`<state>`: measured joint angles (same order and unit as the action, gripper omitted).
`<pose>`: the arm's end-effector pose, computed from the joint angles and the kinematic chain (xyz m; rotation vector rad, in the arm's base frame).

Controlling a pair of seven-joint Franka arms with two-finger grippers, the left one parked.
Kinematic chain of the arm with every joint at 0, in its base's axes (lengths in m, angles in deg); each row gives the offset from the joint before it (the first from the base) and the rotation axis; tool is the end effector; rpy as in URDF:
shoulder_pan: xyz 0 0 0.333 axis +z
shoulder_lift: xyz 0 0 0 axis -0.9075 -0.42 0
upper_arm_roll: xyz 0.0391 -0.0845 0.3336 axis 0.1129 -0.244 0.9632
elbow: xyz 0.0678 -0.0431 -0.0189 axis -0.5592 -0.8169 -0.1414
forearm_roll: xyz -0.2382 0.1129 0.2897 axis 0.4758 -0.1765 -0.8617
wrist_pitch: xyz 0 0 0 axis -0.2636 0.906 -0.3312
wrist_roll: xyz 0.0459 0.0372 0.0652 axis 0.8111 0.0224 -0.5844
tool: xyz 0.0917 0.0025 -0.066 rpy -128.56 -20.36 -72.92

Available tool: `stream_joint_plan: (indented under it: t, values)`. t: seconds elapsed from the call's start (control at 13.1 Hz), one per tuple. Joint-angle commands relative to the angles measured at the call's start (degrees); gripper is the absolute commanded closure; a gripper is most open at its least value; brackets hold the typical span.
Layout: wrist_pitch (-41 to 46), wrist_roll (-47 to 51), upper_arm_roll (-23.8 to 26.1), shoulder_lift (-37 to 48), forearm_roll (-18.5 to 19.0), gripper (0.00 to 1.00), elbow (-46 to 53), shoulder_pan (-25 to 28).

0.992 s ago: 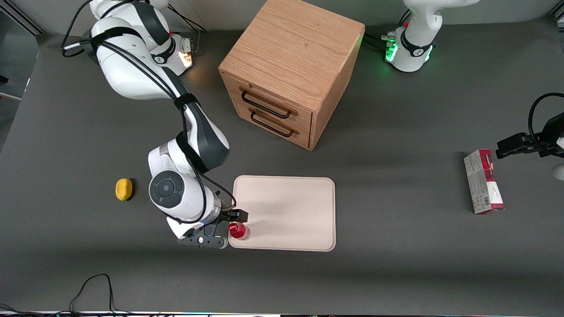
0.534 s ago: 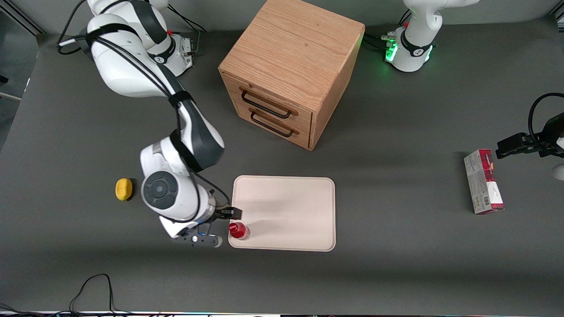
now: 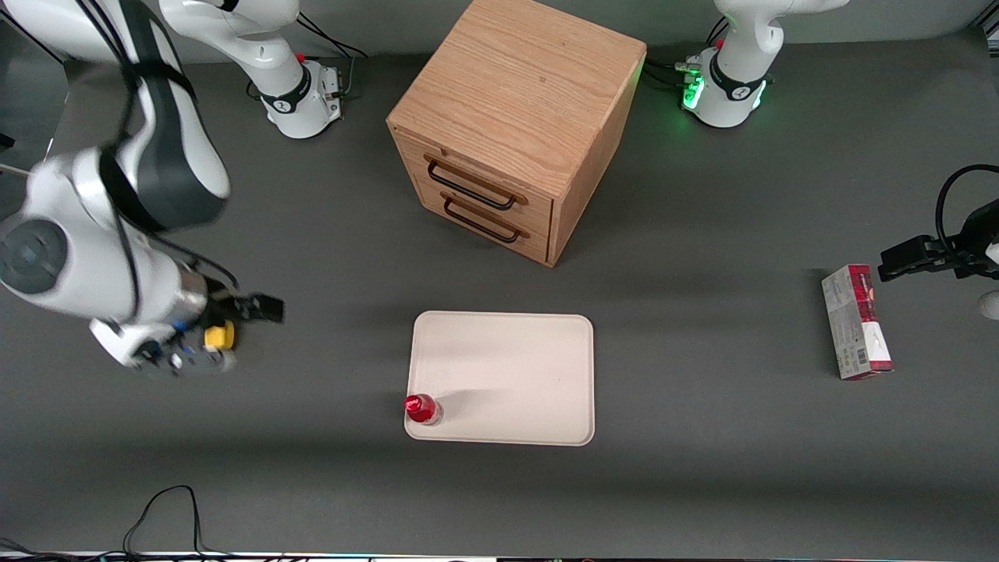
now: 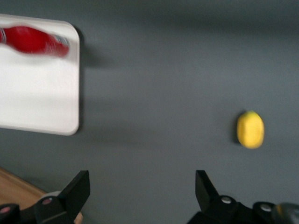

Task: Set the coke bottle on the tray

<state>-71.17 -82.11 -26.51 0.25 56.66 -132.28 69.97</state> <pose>0.6295 0.1054 0.5064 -3.1224 -0.0890 0.1648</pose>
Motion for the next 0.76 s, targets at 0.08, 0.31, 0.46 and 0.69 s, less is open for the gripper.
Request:
stream_joint_plan:
  t: [0.08,0.31,0.46,0.69]
  values:
    - [0.13,-9.37,-5.02,13.05,-4.91,0.00,-13.40,0.55]
    - [1.90,-10.11,-6.09,18.24,-5.02,0.00,-15.51,0.64]
    - [5.40,-10.19,-6.96,18.25,-4.84,0.00,-12.81,1.68]
    - [6.47,-10.02,-16.63,18.25,-4.75,0.00,-11.56,10.39]
